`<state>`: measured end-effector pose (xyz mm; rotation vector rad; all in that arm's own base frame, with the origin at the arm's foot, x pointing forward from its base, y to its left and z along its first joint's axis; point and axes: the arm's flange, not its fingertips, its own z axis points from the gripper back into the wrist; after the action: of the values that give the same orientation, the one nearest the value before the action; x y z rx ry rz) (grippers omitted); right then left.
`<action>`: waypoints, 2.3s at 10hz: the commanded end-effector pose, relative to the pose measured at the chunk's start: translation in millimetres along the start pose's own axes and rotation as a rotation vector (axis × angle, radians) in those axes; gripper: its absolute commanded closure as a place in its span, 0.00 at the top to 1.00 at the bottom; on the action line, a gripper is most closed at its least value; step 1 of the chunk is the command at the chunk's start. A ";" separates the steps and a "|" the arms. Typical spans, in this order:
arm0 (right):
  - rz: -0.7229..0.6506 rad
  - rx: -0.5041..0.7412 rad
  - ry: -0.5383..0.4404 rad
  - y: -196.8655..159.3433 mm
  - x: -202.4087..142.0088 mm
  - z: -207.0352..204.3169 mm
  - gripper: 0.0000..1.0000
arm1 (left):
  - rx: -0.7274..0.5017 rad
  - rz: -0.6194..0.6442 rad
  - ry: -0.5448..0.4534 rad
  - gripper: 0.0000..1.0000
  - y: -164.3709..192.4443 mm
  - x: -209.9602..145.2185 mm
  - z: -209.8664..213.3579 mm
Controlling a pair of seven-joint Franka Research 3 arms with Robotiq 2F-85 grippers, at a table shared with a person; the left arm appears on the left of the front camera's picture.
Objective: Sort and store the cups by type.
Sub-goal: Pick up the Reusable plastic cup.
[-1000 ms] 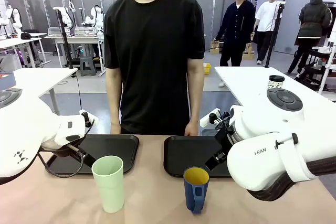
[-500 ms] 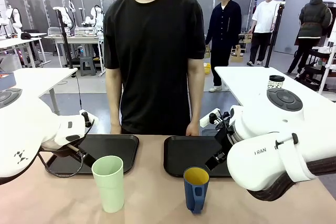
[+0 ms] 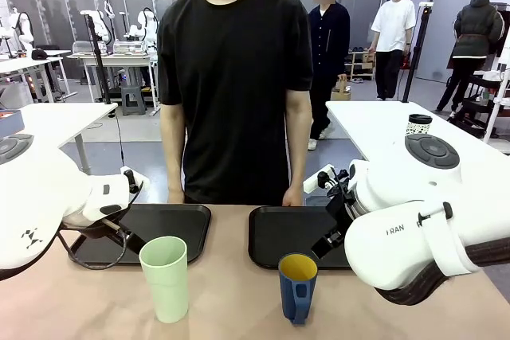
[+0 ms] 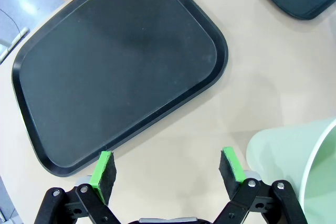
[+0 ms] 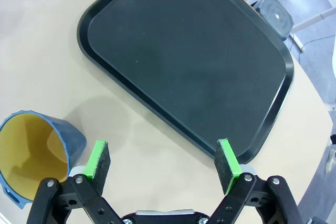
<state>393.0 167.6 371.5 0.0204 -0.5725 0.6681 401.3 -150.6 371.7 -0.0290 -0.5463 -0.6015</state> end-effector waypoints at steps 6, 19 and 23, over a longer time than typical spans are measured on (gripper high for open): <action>-0.003 0.001 0.000 -0.1 0.0 0.0 1.00 | 0.000 0.001 0.000 1.00 0.3 -0.1 0.0; -0.040 -0.342 -0.122 17.7 48.3 125.3 1.00 | 0.084 0.004 -0.225 1.00 -31.4 12.4 93.3; -0.001 -0.438 -0.190 45.9 36.0 149.3 1.00 | 0.129 -0.073 -0.302 1.00 -61.6 6.1 129.1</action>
<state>326.7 199.2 529.5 -0.2937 -0.8803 0.5800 347.4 -193.7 507.3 -0.0199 -0.8845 -0.6464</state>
